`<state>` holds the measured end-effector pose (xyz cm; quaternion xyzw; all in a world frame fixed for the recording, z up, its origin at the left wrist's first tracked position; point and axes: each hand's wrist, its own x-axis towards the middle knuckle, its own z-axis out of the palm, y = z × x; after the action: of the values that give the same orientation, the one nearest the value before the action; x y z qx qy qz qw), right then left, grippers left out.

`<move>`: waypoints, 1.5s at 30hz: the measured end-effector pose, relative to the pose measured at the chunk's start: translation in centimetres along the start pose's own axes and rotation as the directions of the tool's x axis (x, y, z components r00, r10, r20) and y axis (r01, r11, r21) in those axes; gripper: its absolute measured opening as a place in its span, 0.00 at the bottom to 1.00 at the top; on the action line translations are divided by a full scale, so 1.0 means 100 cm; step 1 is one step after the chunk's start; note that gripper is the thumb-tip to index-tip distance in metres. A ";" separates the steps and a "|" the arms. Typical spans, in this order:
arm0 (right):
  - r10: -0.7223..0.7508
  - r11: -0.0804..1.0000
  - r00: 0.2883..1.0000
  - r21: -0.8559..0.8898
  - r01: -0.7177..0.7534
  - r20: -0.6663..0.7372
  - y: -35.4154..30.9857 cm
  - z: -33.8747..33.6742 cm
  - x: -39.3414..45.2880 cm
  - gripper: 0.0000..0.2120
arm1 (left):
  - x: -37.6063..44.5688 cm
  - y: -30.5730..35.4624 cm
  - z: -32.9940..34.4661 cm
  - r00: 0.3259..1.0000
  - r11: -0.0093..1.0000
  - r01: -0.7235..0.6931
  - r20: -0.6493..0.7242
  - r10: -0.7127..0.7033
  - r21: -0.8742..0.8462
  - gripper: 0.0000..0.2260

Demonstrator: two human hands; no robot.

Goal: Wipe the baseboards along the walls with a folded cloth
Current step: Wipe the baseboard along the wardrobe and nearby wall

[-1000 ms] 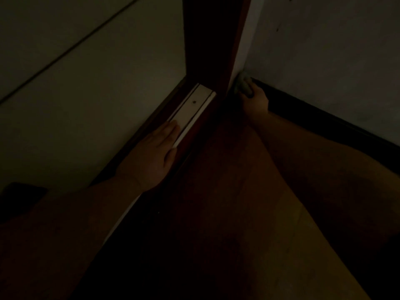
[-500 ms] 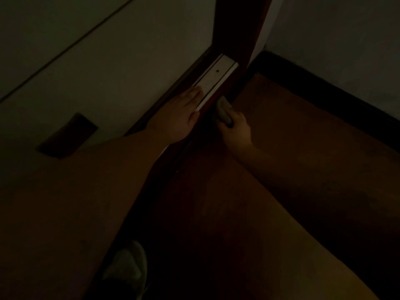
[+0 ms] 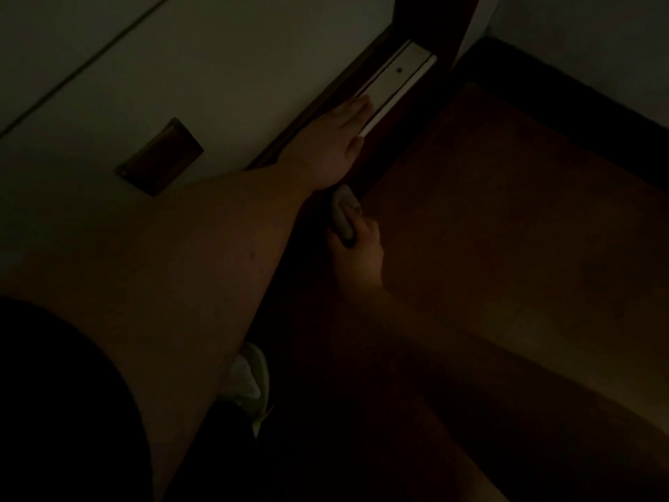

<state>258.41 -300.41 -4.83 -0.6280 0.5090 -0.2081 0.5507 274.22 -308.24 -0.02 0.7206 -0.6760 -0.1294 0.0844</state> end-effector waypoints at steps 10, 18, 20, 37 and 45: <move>-0.031 0.988 0.997 0.152 0.020 0.070 0.019 0.002 -0.017 0.20 | -0.002 0.004 -0.003 1.000 1.000 -0.016 -0.010 0.016 0.005 0.24; 0.090 0.993 0.957 0.093 -0.066 -0.276 0.042 -0.109 0.078 0.23 | -0.001 -0.003 0.002 0.997 0.999 -0.048 -0.057 0.047 -0.017 0.23; 0.125 0.988 0.929 0.131 -0.084 -0.348 0.040 -0.132 0.109 0.24 | 0.000 -0.003 0.005 0.995 0.998 -0.064 -0.074 0.062 -0.025 0.23; -0.037 0.999 0.981 -0.018 0.034 -0.192 -0.021 -0.176 0.280 0.23 | -0.001 -0.009 0.013 0.981 0.992 -0.111 -0.165 0.100 -0.062 0.25; 0.047 0.989 0.984 0.146 -0.021 -0.174 -0.006 -0.140 0.226 0.23 | -0.003 -0.006 0.011 0.985 0.992 -0.096 -0.151 0.082 -0.088 0.23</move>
<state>256.10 -326.83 -6.81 -0.5569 0.5503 -0.2896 0.5506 274.49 -307.89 -1.20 0.6925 -0.6924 -0.1038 0.1740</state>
